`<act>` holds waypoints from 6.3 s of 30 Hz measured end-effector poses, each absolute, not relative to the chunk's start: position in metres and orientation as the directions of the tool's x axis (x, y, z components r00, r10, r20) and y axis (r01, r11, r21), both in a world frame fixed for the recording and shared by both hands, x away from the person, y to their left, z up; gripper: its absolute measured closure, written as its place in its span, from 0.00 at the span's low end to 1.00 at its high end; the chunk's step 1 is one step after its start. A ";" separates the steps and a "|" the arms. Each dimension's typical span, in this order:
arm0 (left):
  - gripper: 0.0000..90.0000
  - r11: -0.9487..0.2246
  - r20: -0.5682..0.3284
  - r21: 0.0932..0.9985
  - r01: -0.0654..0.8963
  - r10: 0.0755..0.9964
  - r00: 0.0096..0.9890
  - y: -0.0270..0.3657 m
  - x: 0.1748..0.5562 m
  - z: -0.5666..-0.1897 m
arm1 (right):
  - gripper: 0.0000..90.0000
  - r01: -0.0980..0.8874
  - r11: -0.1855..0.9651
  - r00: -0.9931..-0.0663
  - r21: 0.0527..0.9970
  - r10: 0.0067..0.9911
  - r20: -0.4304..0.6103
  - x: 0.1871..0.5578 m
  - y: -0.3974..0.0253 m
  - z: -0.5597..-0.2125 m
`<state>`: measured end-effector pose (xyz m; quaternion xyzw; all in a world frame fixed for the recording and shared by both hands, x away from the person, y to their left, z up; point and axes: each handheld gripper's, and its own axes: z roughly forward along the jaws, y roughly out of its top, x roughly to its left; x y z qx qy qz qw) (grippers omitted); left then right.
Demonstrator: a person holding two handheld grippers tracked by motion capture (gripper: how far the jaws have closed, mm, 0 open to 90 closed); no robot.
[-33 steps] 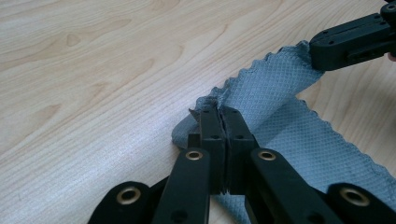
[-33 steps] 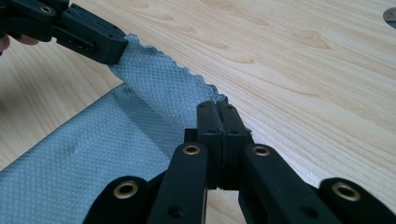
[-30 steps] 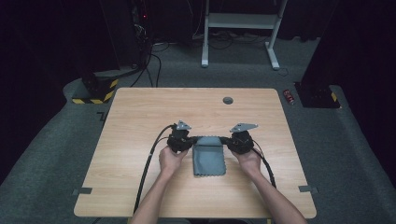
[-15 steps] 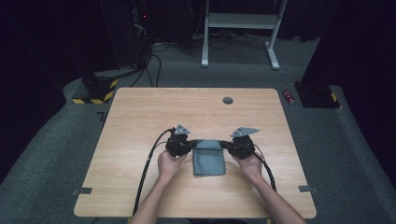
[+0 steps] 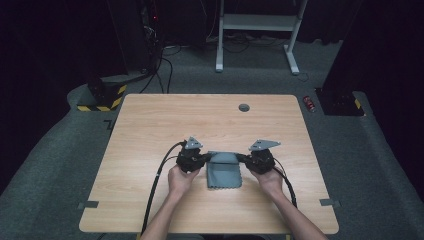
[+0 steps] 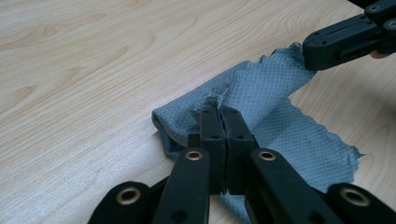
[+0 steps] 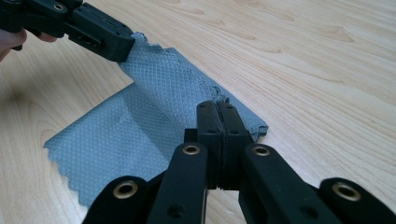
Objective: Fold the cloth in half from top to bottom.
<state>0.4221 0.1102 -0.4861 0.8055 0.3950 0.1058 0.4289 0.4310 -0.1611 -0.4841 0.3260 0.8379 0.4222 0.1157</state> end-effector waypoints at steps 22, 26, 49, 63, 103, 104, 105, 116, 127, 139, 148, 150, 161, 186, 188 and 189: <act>0.99 -0.330 -0.174 0.774 0.541 0.711 0.682 0.110 0.399 -0.495 | 1.00 0.428 0.443 -0.790 0.788 0.608 0.087 0.403 -0.167 -0.489; 0.99 -0.328 -0.180 0.775 0.541 0.705 0.685 0.109 0.394 -0.497 | 1.00 0.431 0.442 -0.791 0.786 0.605 0.093 0.400 -0.168 -0.492; 0.99 -0.356 -0.143 0.777 0.519 0.703 0.697 0.110 0.378 -0.504 | 0.99 0.420 0.456 -0.807 0.784 0.584 0.092 0.386 -0.168 -0.497; 0.98 -0.383 -0.123 0.769 0.511 0.696 0.707 0.107 0.369 -0.509 | 0.99 0.432 0.476 -0.810 0.766 0.579 0.097 0.382 -0.168 -0.506; 0.68 -0.369 -0.081 0.748 0.551 0.773 0.629 0.101 0.399 -0.493 | 0.95 0.496 0.475 -0.756 0.727 0.649 0.091 0.405 -0.153 -0.502; 0.67 -0.383 -0.074 0.741 0.552 0.770 0.634 0.100 0.397 -0.494 | 0.94 0.501 0.477 -0.756 0.722 0.647 0.097 0.406 -0.153 -0.504; 0.67 -0.395 -0.069 0.736 0.550 0.764 0.641 0.099 0.396 -0.495 | 0.94 0.502 0.484 -0.759 0.717 0.644 0.097 0.406 -0.152 -0.505; 0.67 -0.448 -0.121 0.701 0.555 0.692 0.711 0.105 0.365 -0.505 | 0.92 0.474 0.516 -0.804 0.714 0.583 0.112 0.384 -0.153 -0.511; 0.65 -0.453 -0.104 0.715 0.532 0.684 0.722 0.110 0.357 -0.499 | 0.89 0.466 0.524 -0.799 0.713 0.595 0.086 0.381 -0.158 -0.508; 0.63 -0.428 -0.045 0.741 0.517 0.737 0.675 0.077 0.407 -0.499 | 0.91 0.509 0.469 -0.749 0.722 0.655 0.103 0.427 -0.137 -0.504; 0.64 -0.407 -0.052 0.724 0.556 0.772 0.633 0.096 0.412 -0.517 | 0.91 0.531 0.485 -0.722 0.696 0.688 0.071 0.448 -0.132 -0.515; 0.62 -0.405 -0.050 0.718 0.566 0.780 0.623 0.099 0.410 -0.518 | 0.91 0.548 0.462 -0.707 0.698 0.702 0.090 0.453 -0.140 -0.515; 0.60 -0.301 -0.094 0.773 0.559 0.816 0.570 0.111 0.415 -0.513 | 0.79 0.527 0.459 -0.702 0.715 0.710 0.062 0.452 -0.143 -0.512; 0.56 -0.402 -0.020 0.729 0.553 0.796 0.604 0.094 0.395 -0.511 | 0.93 0.530 0.468 -0.698 0.707 0.715 0.051 0.473 -0.138 -0.517; 0.55 -0.411 -0.022 0.720 0.560 0.792 0.610 0.096 0.385 -0.515 | 0.91 0.538 0.454 -0.693 0.710 0.718 0.067 0.473 -0.140 -0.518; 0.55 -0.412 -0.022 0.716 0.563 0.793 0.608 0.098 0.381 -0.516 | 0.89 0.545 0.445 -0.688 0.710 0.722 0.075 0.473 -0.140 -0.518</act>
